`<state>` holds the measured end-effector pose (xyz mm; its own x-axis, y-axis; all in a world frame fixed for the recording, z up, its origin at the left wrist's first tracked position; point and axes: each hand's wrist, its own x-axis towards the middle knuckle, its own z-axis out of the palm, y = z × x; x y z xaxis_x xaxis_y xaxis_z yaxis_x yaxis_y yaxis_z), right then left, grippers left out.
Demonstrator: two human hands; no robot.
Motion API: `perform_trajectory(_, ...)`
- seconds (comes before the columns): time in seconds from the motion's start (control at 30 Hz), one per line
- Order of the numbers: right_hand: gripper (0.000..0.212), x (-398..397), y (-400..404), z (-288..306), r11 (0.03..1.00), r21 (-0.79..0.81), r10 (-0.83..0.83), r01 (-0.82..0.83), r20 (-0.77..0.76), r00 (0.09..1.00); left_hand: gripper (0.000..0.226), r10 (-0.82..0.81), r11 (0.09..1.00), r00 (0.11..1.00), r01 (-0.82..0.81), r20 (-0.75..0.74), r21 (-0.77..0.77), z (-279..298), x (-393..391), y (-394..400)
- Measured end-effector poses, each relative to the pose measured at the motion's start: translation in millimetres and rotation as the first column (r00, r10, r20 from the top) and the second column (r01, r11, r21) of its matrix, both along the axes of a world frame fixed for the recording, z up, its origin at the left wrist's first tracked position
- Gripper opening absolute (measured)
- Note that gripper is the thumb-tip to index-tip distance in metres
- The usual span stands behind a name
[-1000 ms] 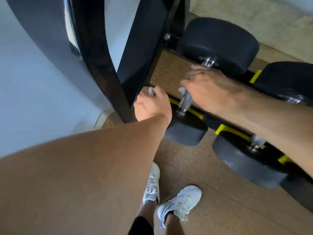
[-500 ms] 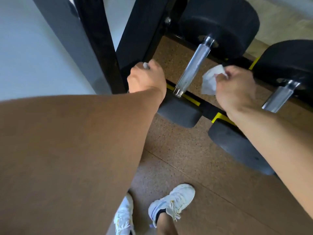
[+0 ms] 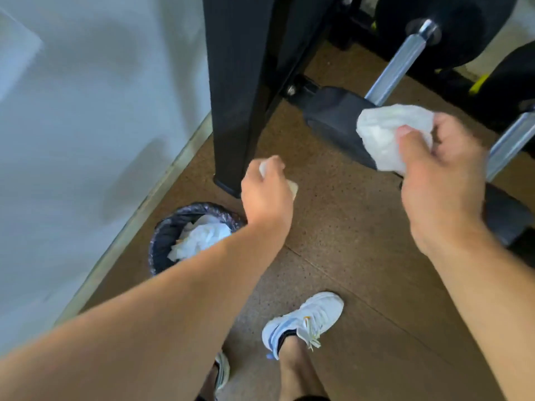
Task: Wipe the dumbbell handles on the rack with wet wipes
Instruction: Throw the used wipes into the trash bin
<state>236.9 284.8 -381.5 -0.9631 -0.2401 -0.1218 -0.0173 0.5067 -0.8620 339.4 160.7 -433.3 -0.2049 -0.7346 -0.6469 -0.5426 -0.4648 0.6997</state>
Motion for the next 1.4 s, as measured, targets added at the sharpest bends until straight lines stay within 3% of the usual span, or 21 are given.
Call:
perform_trajectory(0.07, 0.012, 49, -4, 0, 0.998, -0.057, -0.016, 0.026, 0.167, 0.986, 0.023, 0.073, 0.986, 0.993, -0.086, 0.093, 0.144, -10, 61, 0)
perform_trajectory(0.17, 0.017, 120, -15, -15, 0.998, -0.002, -0.060, 0.064, 0.325, 0.944, 0.048, 0.135, 0.930, 0.967, -0.199, 0.218, 0.308, -18, 138, -11)
perform_trajectory(0.27, 0.012, 178, -29, -28, 0.996, 0.087, -0.061, 0.034, 0.331, 0.942, 0.018, 0.154, 0.888, 0.965, -0.230, 0.213, 0.398, -11, 192, -23)
perform_trajectory(0.37, 0.016, 232, -48, -39, 0.981, 0.076, 0.133, -0.178, 0.404, 0.905, 0.009, 0.224, 0.864, 0.964, -0.264, 0.142, 0.429, -5, 224, -30)
perform_trajectory(0.5, 0.021, 290, -66, -53, 0.903, 0.071, 0.326, -0.425, 0.530, 0.783, 0.022, 0.295, 0.790, 0.954, -0.270, 0.046, 0.550, 3, 247, -40)
perform_trajectory(0.6, 0.032, 304, -75, -52, 0.881, 0.117, 0.336, -0.459, 0.529, 0.780, 0.023, 0.170, 0.842, 0.984, -0.168, 0.043, 0.512, 0, 263, -48)
perform_trajectory(0.77, 0.018, 301, -84, -68, 0.842, 0.185, 0.339, -0.507, 0.551, 0.762, 0.023, -0.016, 0.850, 1.000, 0.026, -0.024, 0.526, -6, 282, -59)
perform_trajectory(0.87, 0.006, 302, -91, -95, 0.872, 0.226, 0.241, -0.434, 0.574, 0.783, 0.023, -0.043, 0.923, 0.996, 0.011, 0.074, 0.386, -18, 294, -63)
perform_trajectory(0.93, 0.015, 302, -101, -114, 0.912, 0.222, 0.138, -0.346, 0.627, 0.767, 0.022, 0.013, 0.943, 0.987, -0.065, 0.160, 0.327, -29, 304, -66)
perform_trajectory(1.03, 0.052, 298, -123, -134, 0.930, 0.267, -0.009, -0.254, 0.705, 0.709, 0.020, 0.085, 0.923, 0.975, -0.154, 0.203, 0.353, -44, 321, -68)
perform_trajectory(1.13, 0.055, 287, -149, -151, 0.917, 0.346, -0.114, -0.196, 0.701, 0.704, 0.020, 0.098, 0.924, 0.970, -0.172, 0.224, 0.341, -53, 337, -69)
perform_trajectory(1.23, 0.053, 288, -173, -169, 0.853, 0.405, -0.039, -0.330, 0.679, 0.733, 0.020, 0.084, 0.933, 0.972, -0.154, 0.220, 0.325, -60, 349, -68)
perform_trajectory(1.33, 0.074, 300, -186, -177, 0.717, 0.391, 0.111, -0.578, 0.754, 0.648, 0.024, 0.049, 0.943, 0.975, -0.117, 0.219, 0.310, -60, 353, -65)
perform_trajectory(1.4, 0.068, 316, -173, -177, 0.611, 0.406, 0.201, -0.679, 0.750, 0.630, 0.025, 0.018, 0.947, 0.974, -0.090, 0.227, 0.308, -62, 356, -63)
